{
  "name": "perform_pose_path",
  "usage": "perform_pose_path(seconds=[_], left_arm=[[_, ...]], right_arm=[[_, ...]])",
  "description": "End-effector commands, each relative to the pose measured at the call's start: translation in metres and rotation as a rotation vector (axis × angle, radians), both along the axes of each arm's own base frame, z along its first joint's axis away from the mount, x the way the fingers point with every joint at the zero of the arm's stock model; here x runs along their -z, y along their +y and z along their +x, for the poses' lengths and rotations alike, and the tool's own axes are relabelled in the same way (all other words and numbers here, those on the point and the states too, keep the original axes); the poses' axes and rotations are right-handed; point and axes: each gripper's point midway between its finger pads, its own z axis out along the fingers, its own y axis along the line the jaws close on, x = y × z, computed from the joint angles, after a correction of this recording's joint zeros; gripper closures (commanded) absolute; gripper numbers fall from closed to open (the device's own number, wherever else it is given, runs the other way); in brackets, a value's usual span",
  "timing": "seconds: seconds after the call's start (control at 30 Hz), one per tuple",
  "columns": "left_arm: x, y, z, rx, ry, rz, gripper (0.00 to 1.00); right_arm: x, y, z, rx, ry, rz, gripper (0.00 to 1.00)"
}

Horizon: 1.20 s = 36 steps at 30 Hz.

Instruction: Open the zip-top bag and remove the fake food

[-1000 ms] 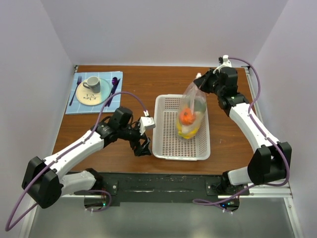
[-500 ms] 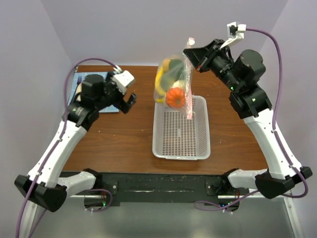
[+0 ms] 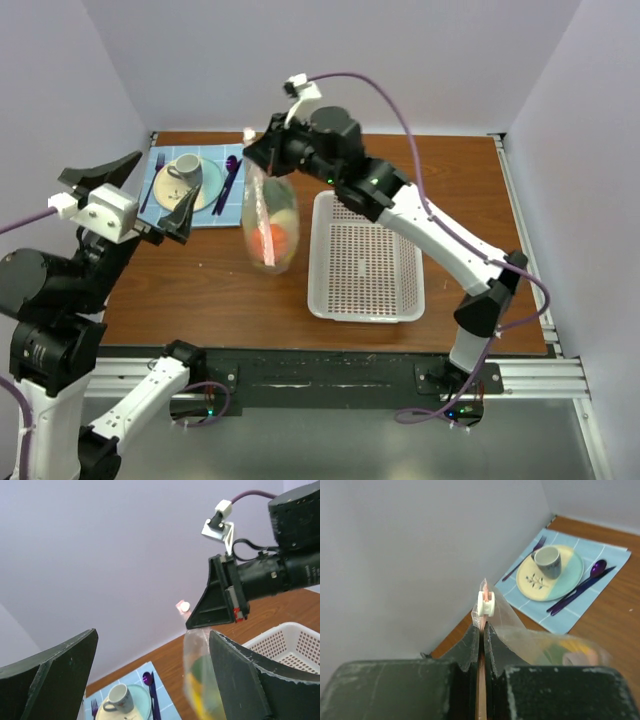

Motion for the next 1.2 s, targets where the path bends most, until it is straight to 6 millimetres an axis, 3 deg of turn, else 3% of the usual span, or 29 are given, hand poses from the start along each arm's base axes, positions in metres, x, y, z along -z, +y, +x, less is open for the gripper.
perform_pose_path(seconds=[0.0, 0.13, 0.23, 0.3, 0.37, 0.47, 0.6, 0.73, 0.87, 1.03, 1.17], left_arm=[[0.024, 0.017, -0.006, -0.077, 0.056, 0.036, 0.02], [0.042, 0.023, -0.017, -0.085, 0.075, 0.065, 0.02], [0.074, 0.021, -0.019, -0.07, 0.101, 0.12, 0.05], [0.101, 0.019, -0.023, -0.052, 0.085, 0.167, 0.09], [0.128, 0.012, -0.03, -0.004, 0.042, 0.243, 0.04], [0.149, 0.011, -0.029, -0.002, 0.027, 0.29, 0.02], [0.148, 0.007, -0.022, 0.006, 0.054, 0.283, 0.0], [0.14, -0.004, -0.016, 0.056, 0.05, 0.256, 0.0], [0.156, -0.014, -0.009, 0.111, 0.094, 0.275, 0.0], [0.171, -0.026, -0.011, 0.186, 0.12, 0.306, 0.0], [0.182, -0.029, -0.005, 0.2, 0.142, 0.318, 0.0]], right_arm=[[-0.05, 0.006, -0.006, 0.075, -0.067, 0.107, 1.0], [-0.019, 0.031, -0.008, 0.126, -0.002, 0.084, 1.0], [0.007, 0.044, -0.009, 0.181, 0.058, 0.056, 1.0], [0.029, 0.047, -0.005, 0.243, 0.098, 0.017, 1.0], [0.043, 0.049, -0.007, 0.285, 0.129, -0.016, 1.0], [0.064, 0.045, -0.001, 0.378, 0.189, -0.057, 1.0], [0.076, 0.044, 0.001, 0.462, 0.206, -0.105, 1.0], [0.084, 0.055, -0.003, 0.467, 0.199, -0.116, 1.0], [0.097, 0.061, -0.004, 0.472, 0.208, -0.132, 1.0], [0.096, 0.052, -0.001, 0.521, 0.198, -0.124, 1.0], [0.08, 0.046, -0.002, 0.534, 0.203, -0.057, 1.0]])
